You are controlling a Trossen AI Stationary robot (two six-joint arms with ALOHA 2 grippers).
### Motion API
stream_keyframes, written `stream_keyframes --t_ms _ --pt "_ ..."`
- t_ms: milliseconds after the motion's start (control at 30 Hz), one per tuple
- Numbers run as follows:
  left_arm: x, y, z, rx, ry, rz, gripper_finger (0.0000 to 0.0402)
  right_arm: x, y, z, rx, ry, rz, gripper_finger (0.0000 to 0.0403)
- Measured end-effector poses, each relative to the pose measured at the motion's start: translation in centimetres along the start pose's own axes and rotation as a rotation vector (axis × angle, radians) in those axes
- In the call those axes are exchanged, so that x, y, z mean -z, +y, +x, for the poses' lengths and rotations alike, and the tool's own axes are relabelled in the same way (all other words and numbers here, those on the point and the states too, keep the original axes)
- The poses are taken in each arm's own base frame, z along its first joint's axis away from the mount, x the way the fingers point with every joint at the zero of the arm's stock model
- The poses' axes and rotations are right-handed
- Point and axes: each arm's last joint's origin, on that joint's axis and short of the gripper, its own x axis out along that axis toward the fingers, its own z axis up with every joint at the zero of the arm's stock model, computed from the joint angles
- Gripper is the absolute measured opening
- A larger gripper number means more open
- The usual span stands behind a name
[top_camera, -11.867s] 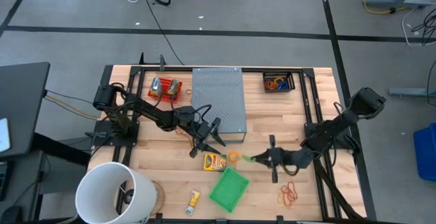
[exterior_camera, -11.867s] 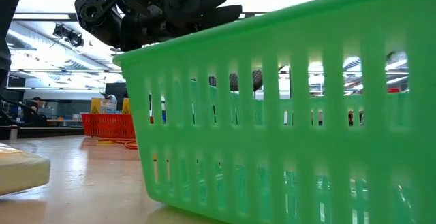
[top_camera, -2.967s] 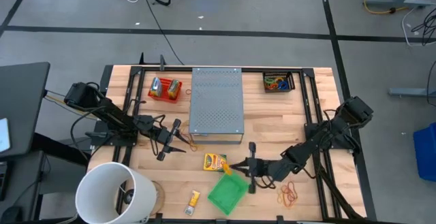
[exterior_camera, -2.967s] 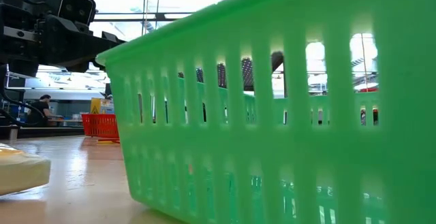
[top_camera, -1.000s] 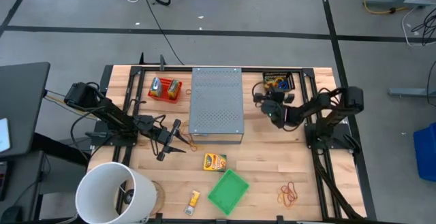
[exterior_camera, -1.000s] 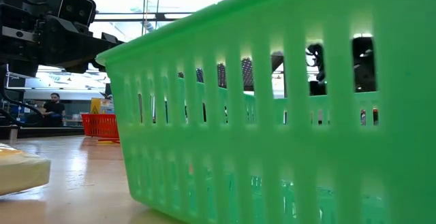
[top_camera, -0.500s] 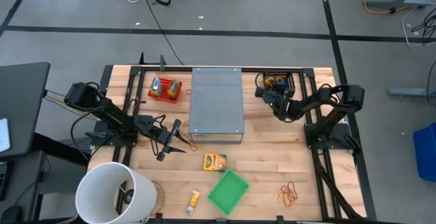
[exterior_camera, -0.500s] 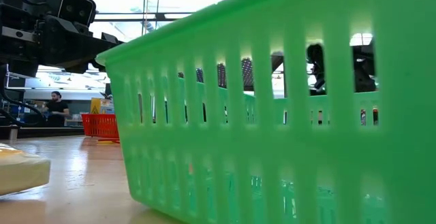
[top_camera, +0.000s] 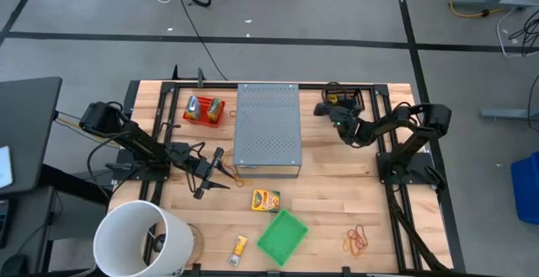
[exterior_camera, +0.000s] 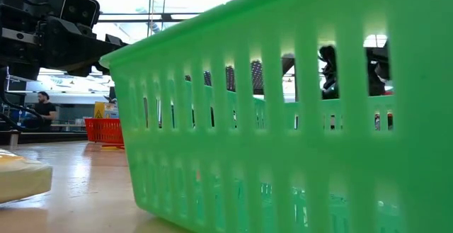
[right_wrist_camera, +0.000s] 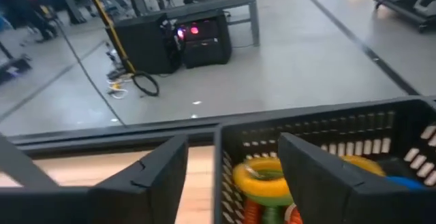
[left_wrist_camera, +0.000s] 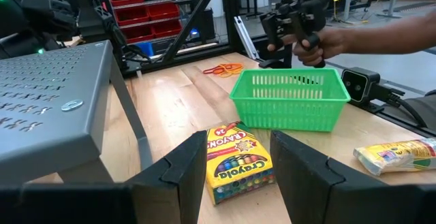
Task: Pick & Place Office Desk Supplies
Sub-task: Put the yellow crayon box into the red basket
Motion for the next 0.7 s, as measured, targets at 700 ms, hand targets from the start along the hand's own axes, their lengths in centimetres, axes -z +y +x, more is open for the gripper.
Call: stream_keyframes --t_ms 700 --pt "-0.3 0.2 0.0 -0.049 -0.025 -0.026 0.0168 -1.6 6.5 -10.2 -0.728 -0.295 -0.147 0.0198"
